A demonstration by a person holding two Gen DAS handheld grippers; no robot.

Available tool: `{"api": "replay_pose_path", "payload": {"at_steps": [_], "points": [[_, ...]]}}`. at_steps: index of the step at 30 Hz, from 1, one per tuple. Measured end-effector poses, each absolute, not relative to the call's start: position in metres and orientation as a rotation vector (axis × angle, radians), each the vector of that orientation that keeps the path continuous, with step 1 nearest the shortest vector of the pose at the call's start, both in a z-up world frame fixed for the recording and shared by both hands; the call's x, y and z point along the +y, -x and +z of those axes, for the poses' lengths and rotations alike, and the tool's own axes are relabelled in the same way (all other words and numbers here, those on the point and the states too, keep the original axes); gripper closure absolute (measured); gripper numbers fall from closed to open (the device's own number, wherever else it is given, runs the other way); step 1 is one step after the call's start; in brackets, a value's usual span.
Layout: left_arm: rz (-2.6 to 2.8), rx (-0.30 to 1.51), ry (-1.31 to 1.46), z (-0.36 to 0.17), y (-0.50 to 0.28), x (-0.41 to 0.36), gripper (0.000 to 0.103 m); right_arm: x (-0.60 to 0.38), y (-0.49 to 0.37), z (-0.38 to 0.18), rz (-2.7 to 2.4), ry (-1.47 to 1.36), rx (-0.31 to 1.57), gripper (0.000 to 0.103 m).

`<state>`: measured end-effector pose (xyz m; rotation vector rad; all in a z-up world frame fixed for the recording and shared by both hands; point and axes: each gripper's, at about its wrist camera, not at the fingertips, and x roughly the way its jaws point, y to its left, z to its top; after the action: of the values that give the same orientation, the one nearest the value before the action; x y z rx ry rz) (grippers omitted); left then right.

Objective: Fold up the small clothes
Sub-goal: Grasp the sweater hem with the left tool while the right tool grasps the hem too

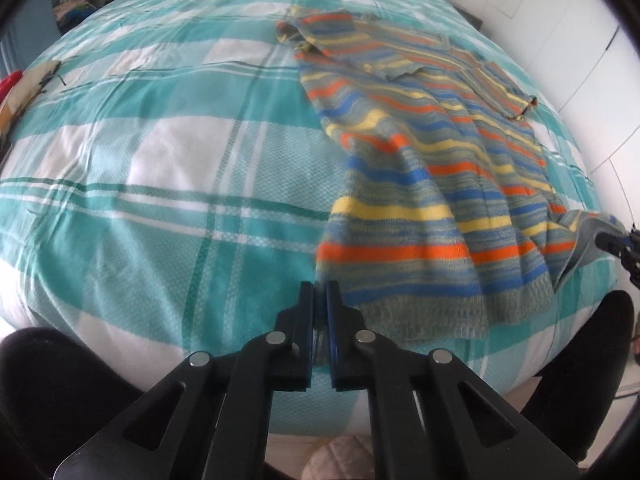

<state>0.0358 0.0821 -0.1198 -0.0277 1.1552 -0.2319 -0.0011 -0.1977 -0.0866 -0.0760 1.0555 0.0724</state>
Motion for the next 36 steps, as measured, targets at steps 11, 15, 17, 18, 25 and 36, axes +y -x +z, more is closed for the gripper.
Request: {"api": "replay_pose_path", "payload": {"at_steps": [11,15,17,18,25,36], "points": [[-0.232,1.145,0.019,-0.122,-0.029,0.085,0.035,-0.262,0.079,-0.11,-0.018,-0.347,1.052,0.034],[-0.19,1.14,0.028,-0.122,-0.031,0.093,0.035,-0.282,0.082,-0.121,0.036,-0.615,1.017,0.033],[-0.193,1.14,0.057,-0.121,-0.03,0.1,0.034,-0.29,0.092,-0.117,0.027,-0.662,0.998,0.033],[-0.199,1.142,0.068,-0.122,-0.03,0.102,0.034,-0.293,0.097,-0.113,0.012,-0.66,0.995,0.033],[-0.242,1.156,0.013,-0.133,-0.039,0.076,0.035,-0.3,0.101,-0.108,0.022,-0.688,0.952,0.027],[-0.275,1.175,0.02,-0.102,-0.025,0.094,0.101,-0.28,0.073,-0.122,0.035,-0.619,1.056,0.099]]}}
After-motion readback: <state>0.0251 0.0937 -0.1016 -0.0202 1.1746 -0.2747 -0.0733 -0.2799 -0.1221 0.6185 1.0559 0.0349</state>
